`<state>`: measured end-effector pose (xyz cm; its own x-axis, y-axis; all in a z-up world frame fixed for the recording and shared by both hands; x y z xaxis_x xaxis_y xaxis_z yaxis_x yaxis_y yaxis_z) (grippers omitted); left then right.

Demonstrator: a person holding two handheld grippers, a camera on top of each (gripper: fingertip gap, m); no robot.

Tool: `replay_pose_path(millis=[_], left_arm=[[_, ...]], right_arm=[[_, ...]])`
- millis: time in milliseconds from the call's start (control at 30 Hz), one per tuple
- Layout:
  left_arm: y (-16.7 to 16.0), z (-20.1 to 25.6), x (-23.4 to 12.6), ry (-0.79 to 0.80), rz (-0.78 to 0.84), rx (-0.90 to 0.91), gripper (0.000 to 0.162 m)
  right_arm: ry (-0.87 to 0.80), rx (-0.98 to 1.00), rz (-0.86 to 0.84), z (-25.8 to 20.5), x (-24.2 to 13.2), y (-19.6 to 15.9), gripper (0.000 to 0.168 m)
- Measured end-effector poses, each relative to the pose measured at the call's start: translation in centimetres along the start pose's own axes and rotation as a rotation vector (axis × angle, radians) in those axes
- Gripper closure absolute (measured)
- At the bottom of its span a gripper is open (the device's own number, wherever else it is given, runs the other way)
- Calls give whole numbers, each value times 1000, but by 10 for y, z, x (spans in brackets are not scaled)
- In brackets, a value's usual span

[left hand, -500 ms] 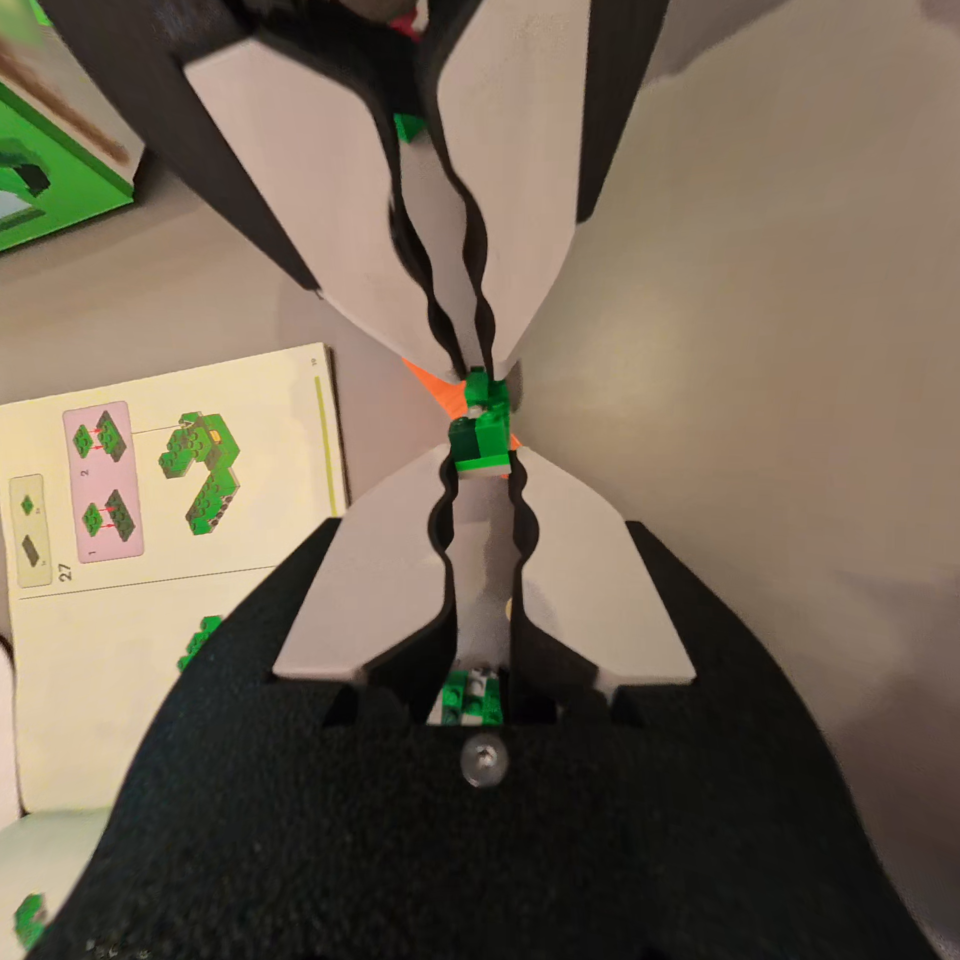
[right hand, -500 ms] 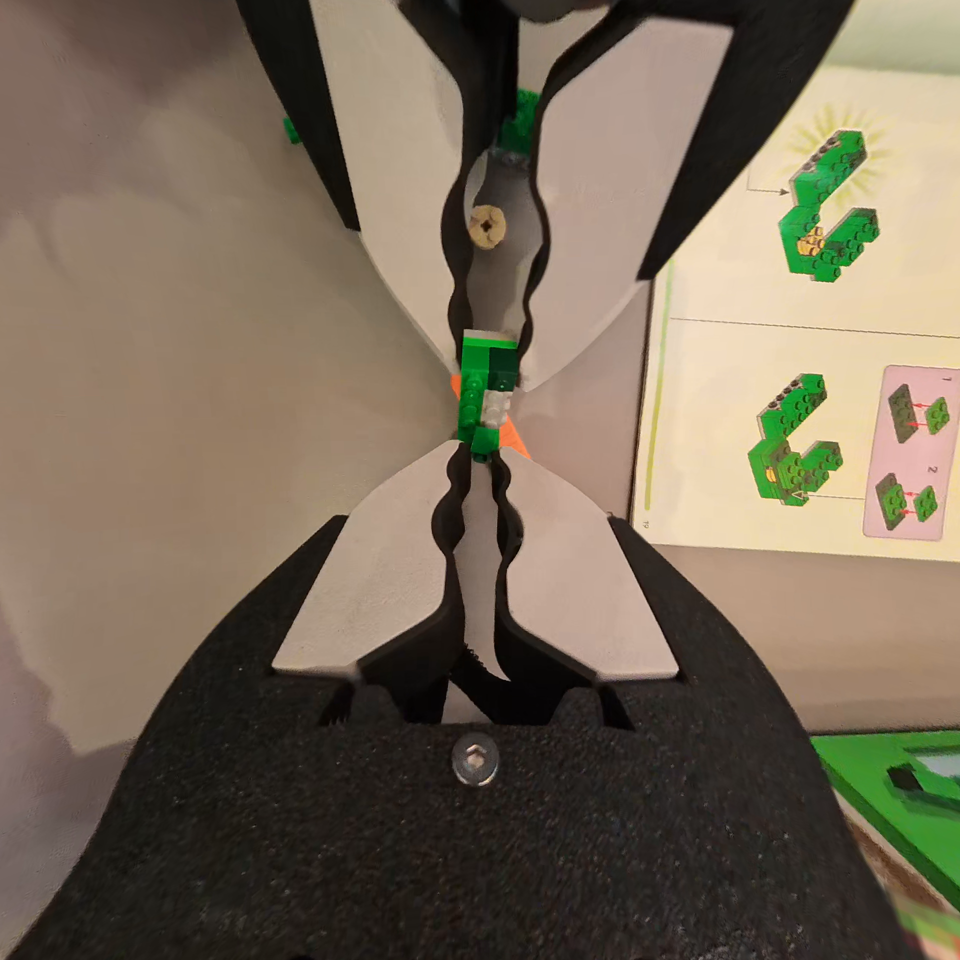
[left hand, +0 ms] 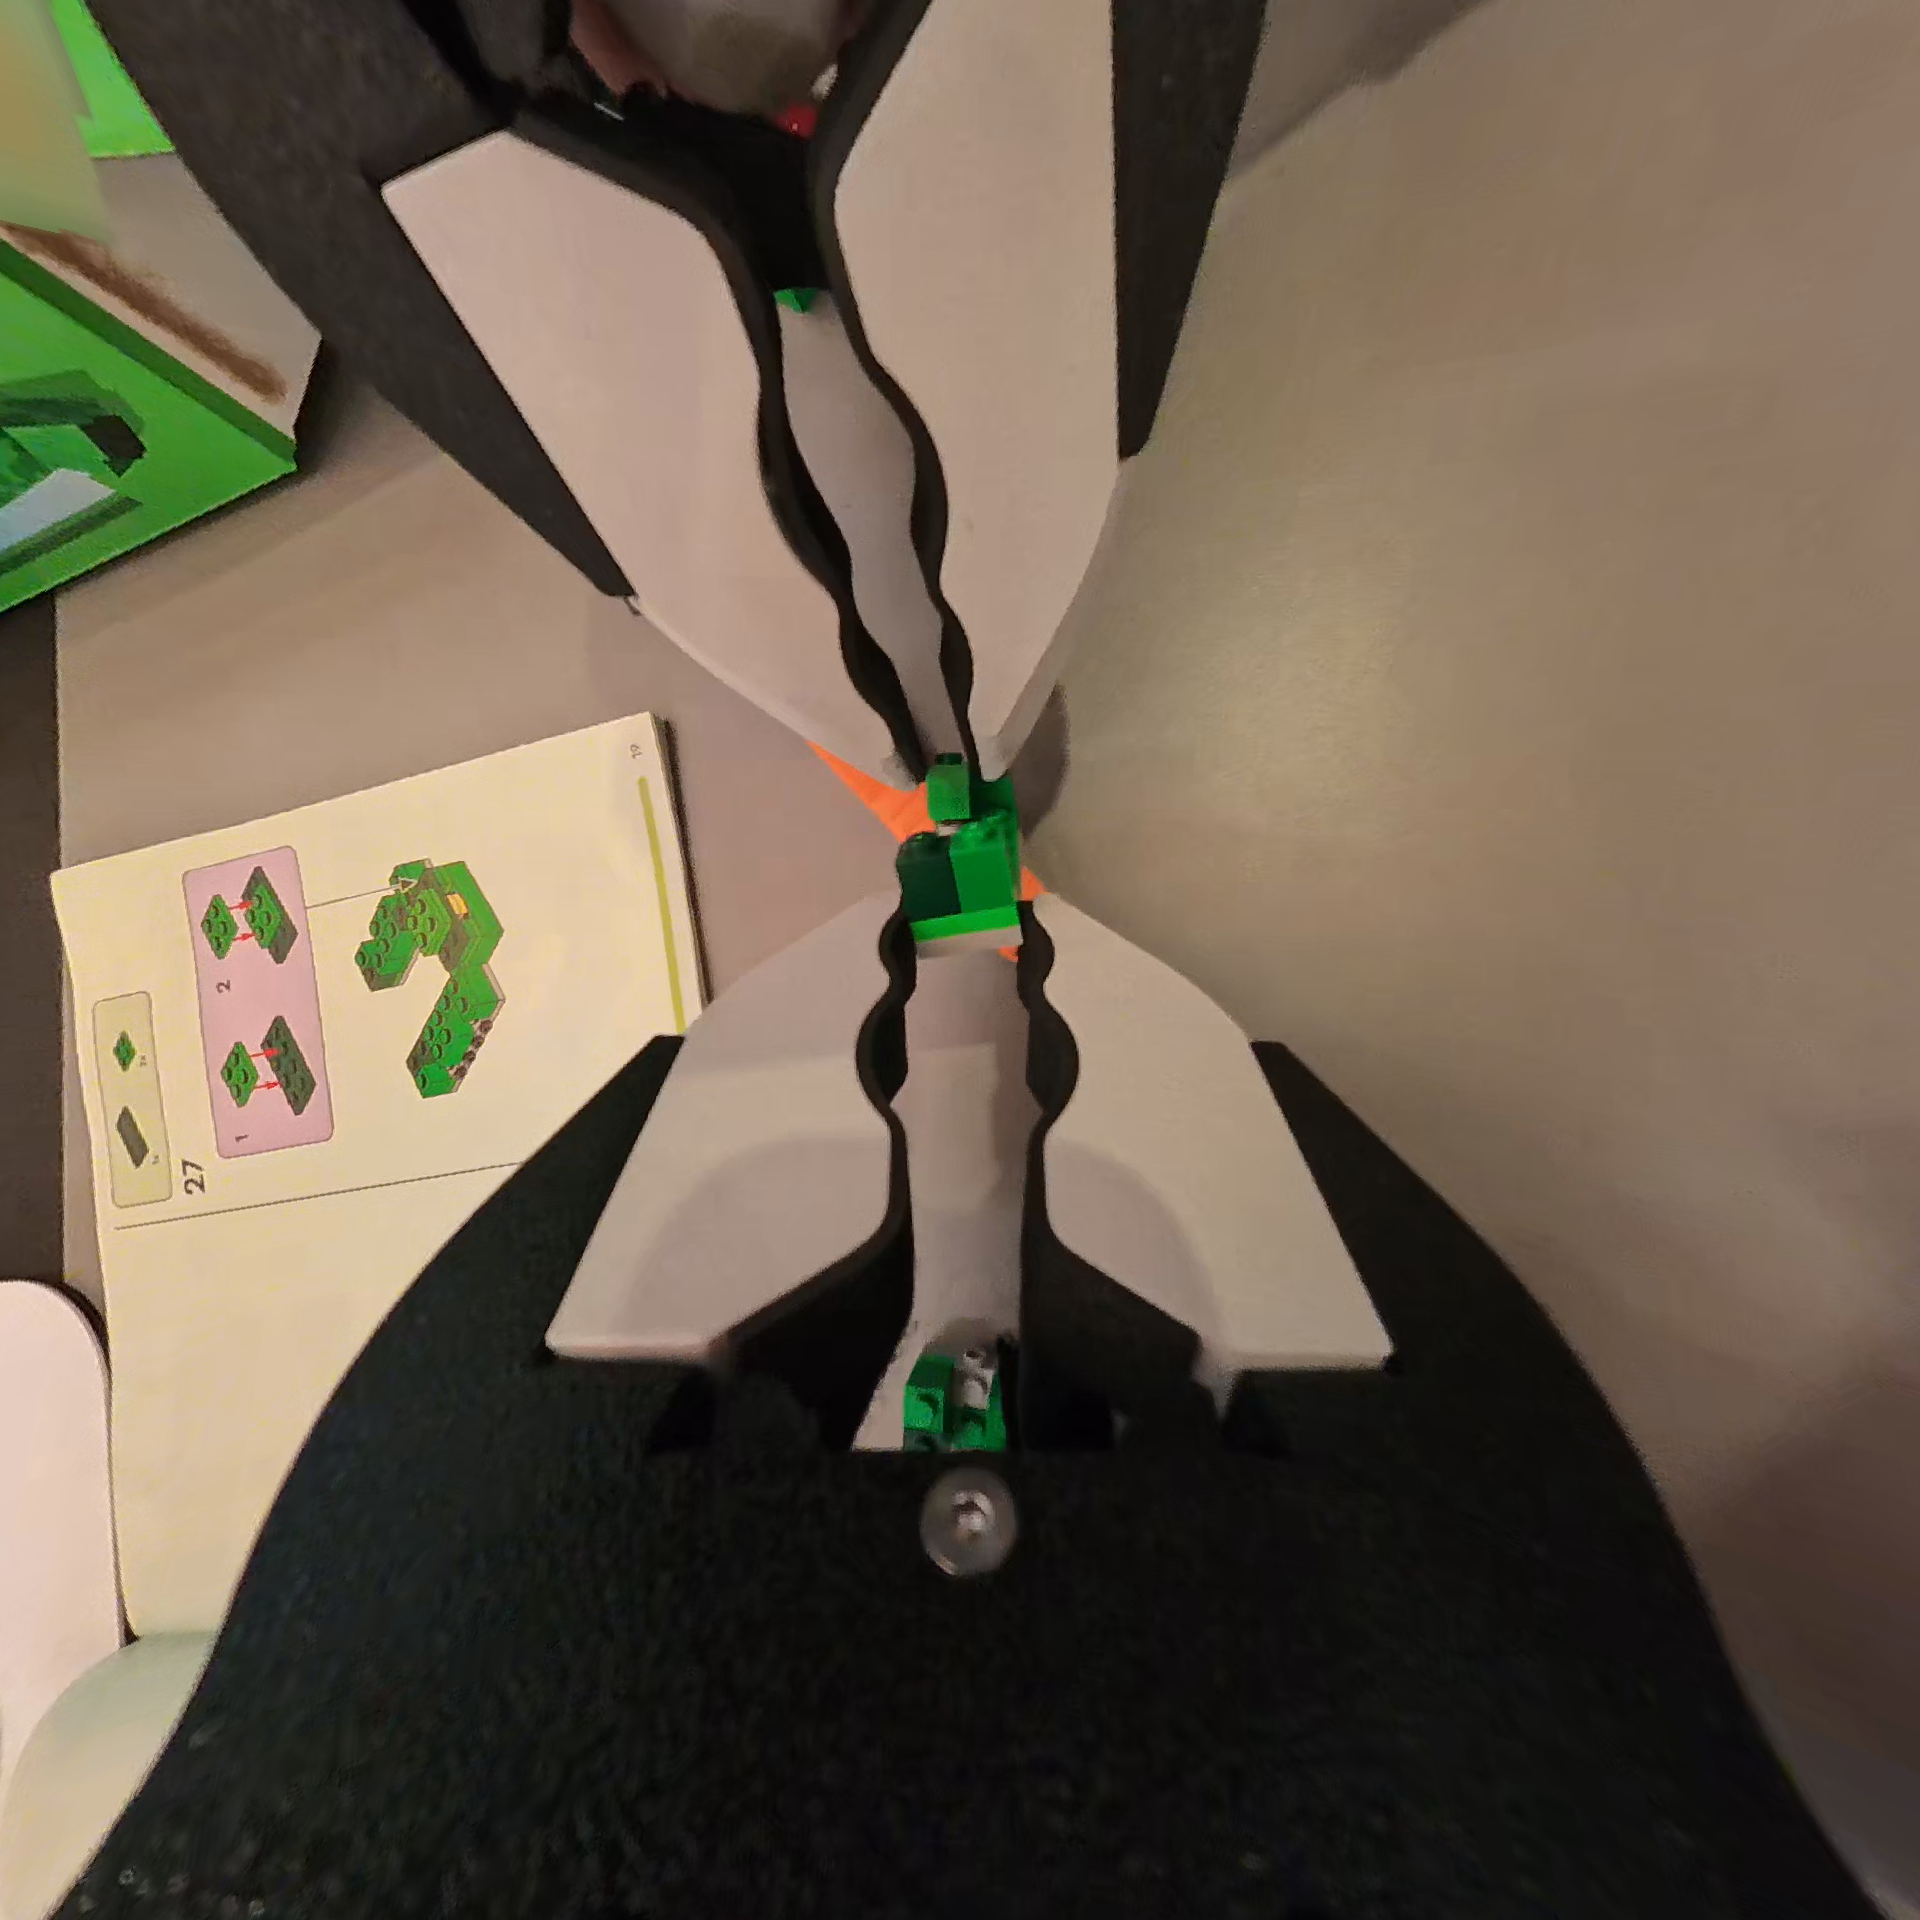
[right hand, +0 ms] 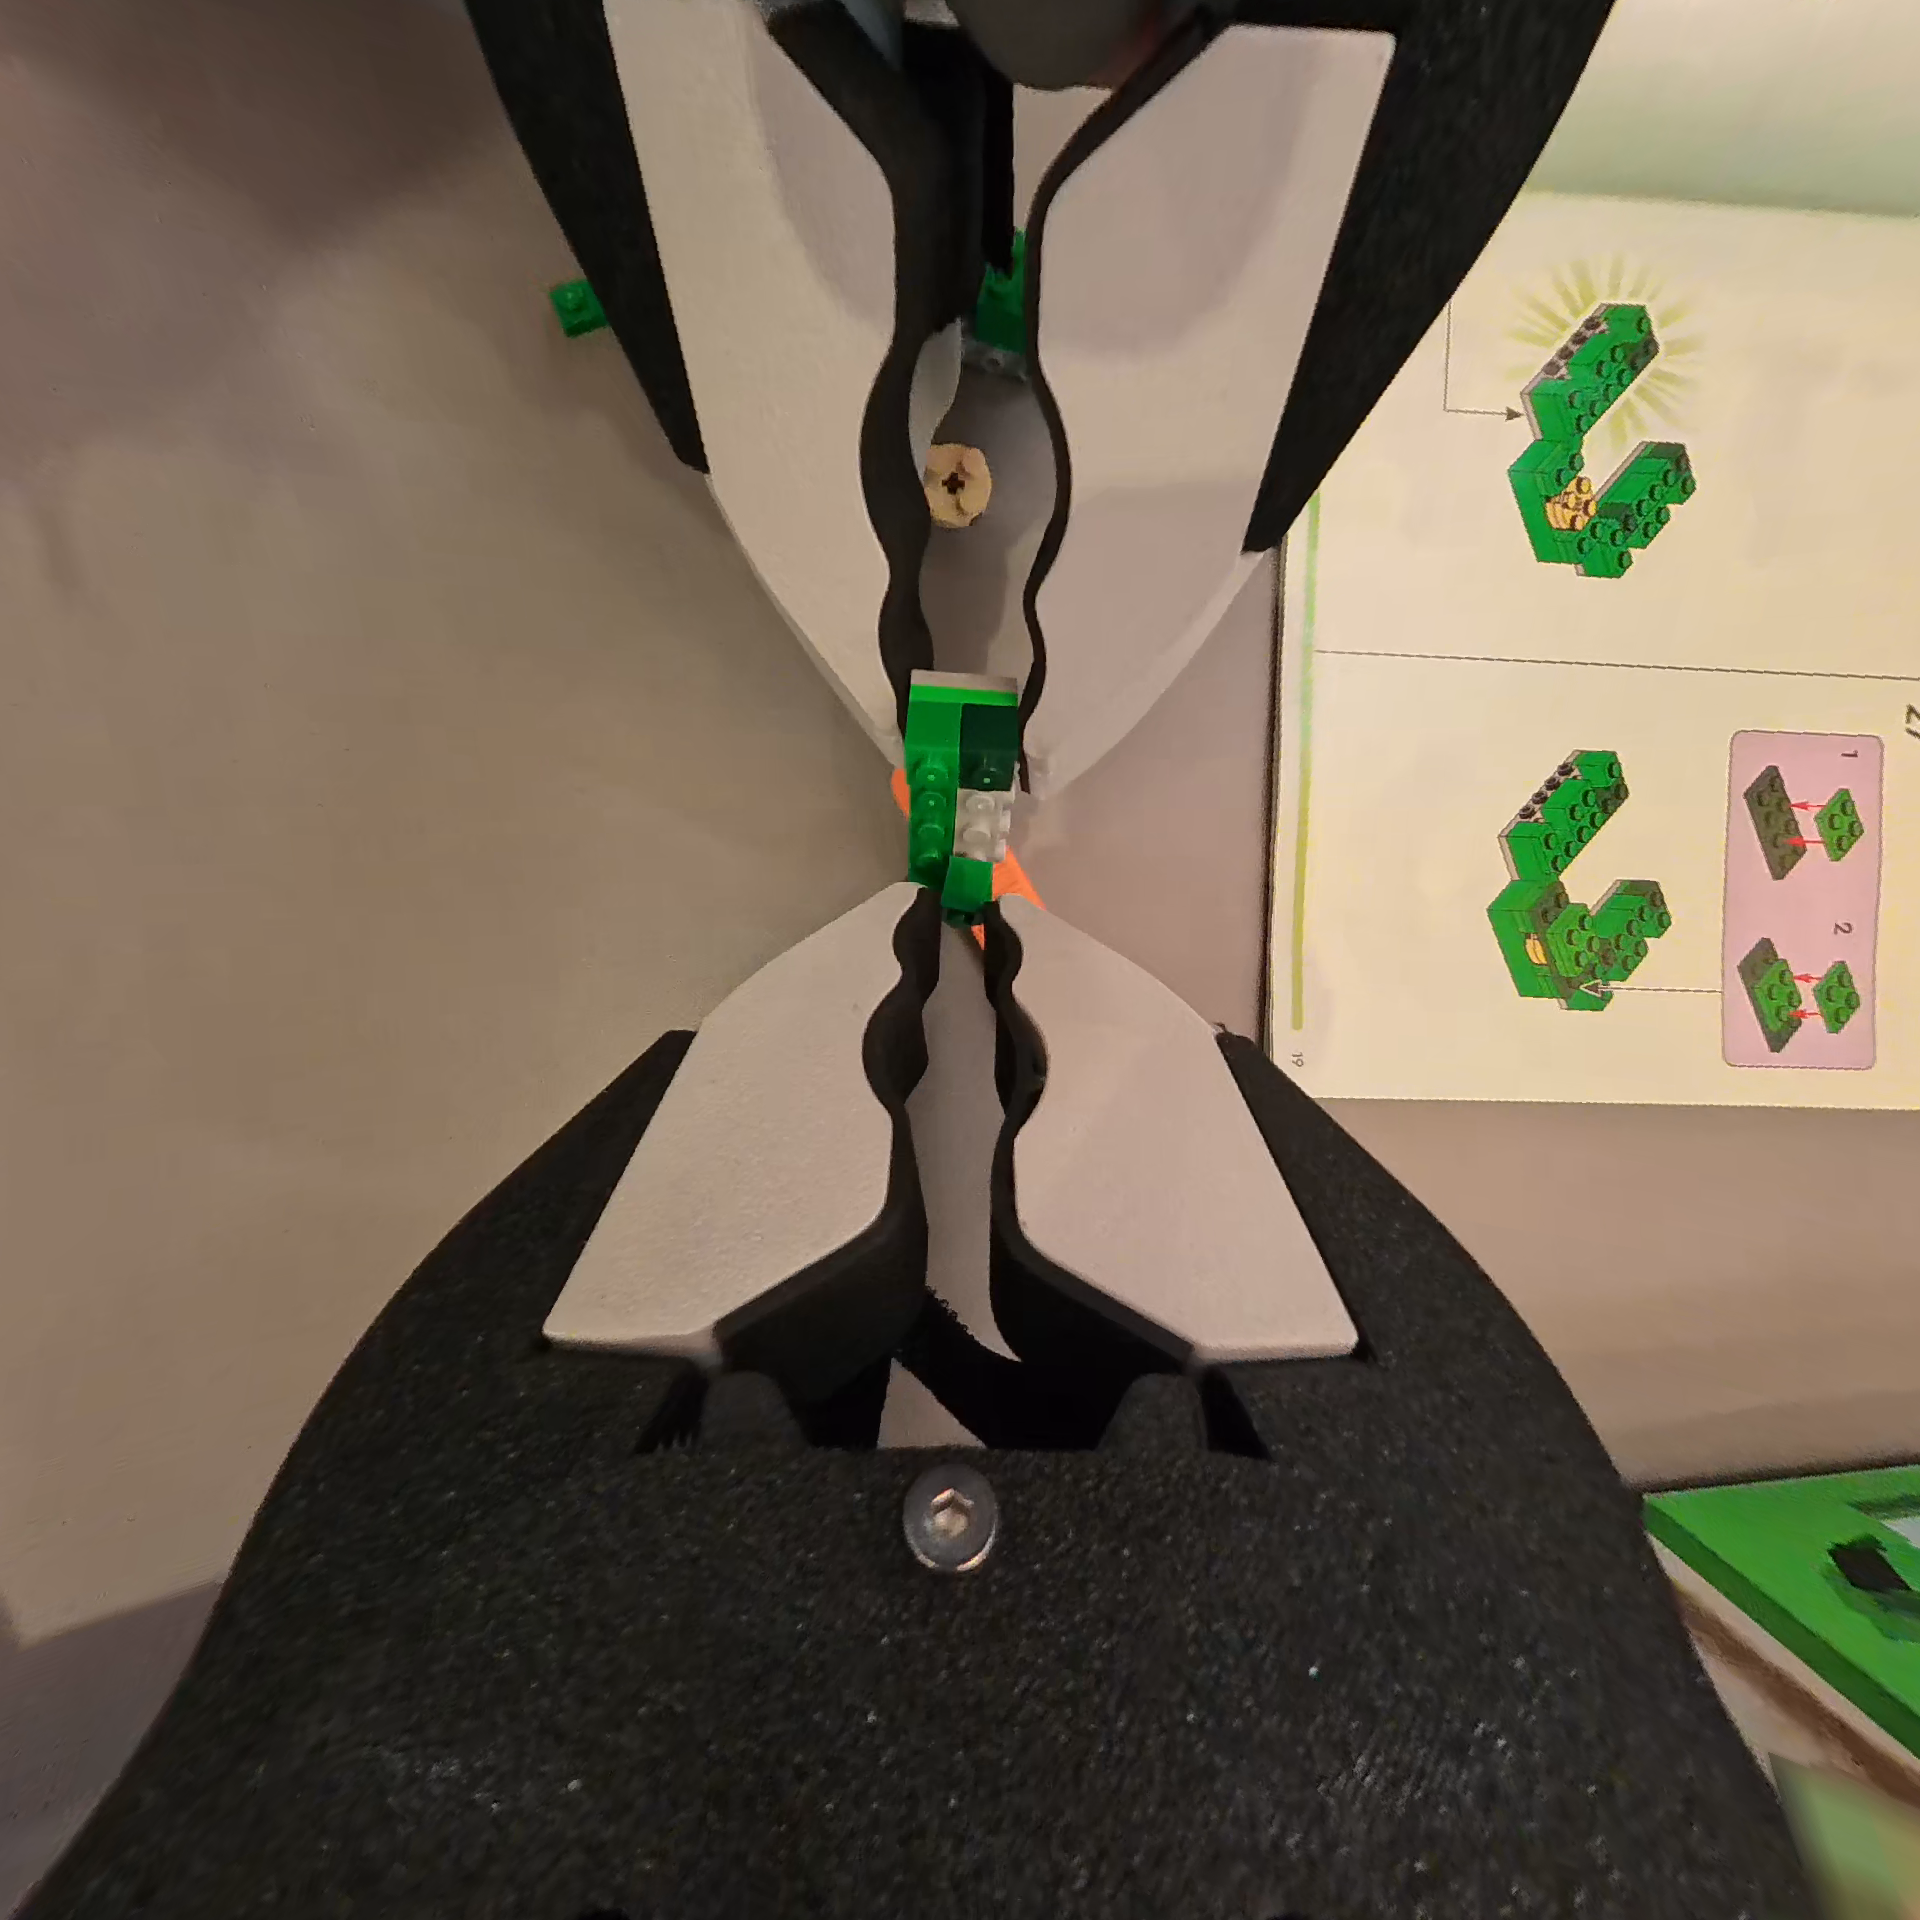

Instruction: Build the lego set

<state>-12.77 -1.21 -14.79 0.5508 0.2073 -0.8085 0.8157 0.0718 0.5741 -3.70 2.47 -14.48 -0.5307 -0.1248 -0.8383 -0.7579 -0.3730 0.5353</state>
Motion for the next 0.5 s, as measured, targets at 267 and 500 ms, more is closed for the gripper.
replay_pose_path(millis=[267, 500], left_arm=[[0, 0, 0, -1, 17, -7, 144], [-2, 2, 0, 23, 80, 3, 144]], right_arm=[[-14, -1, 30, 0, -1, 1, 161], [-37, -24, 55, -2, -1, 0, 161]])
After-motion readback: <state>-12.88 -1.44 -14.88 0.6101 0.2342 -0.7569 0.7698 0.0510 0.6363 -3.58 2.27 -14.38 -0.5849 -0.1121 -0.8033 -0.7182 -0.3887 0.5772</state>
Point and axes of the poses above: each gripper's, where its closed fingertips meet, x out along the fingers, y out of its top, z = x × y across the jaws, the point moved 7 cm from there along -x, back along the fingers, and after that the axes turned 4 degrees about -y, right-handed, at the moved point
